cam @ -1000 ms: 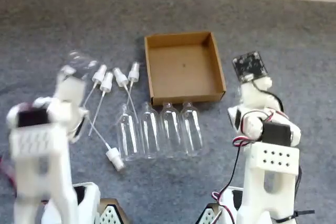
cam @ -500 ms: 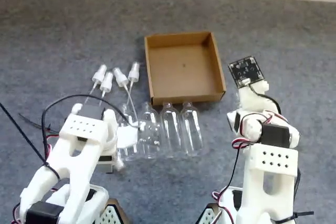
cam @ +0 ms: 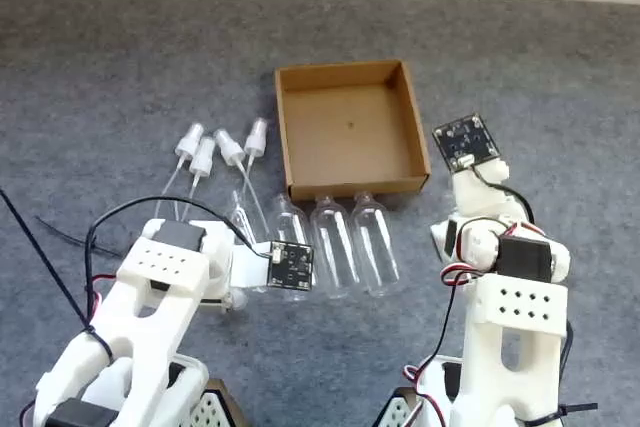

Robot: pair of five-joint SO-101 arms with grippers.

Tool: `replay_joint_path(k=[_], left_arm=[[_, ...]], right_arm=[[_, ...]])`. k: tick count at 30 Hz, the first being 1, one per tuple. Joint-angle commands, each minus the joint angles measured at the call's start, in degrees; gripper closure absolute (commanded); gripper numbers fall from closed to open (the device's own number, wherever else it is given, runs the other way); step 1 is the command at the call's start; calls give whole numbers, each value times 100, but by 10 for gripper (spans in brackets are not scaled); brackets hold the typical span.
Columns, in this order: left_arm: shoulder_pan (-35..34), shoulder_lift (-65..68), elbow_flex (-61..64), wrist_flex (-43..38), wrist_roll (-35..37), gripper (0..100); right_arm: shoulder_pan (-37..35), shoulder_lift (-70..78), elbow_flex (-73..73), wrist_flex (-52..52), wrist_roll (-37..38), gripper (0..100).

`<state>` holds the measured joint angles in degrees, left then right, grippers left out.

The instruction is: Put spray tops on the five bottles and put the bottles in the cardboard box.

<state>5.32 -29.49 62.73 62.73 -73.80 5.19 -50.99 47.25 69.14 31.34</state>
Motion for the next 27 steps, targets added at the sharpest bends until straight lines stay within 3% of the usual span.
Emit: replay_joint_path(k=[1, 4, 9, 16, 27], left_arm=[[-4, 101, 127, -79, -53, 829], [-13, 57, 207, -62, -35, 833], [-13, 57, 400, -35, 255, 928], [-101, 48, 356, -9, 501, 941], [-2176, 57, -1859, 2013, 492, 941]], right_arm=[[31, -145, -84, 48, 88, 974], [31, -145, -66, 48, 88, 974], [40, -145, -66, 48, 88, 974], [57, -145, -48, 48, 88, 974], [40, -145, -66, 48, 70, 974]])
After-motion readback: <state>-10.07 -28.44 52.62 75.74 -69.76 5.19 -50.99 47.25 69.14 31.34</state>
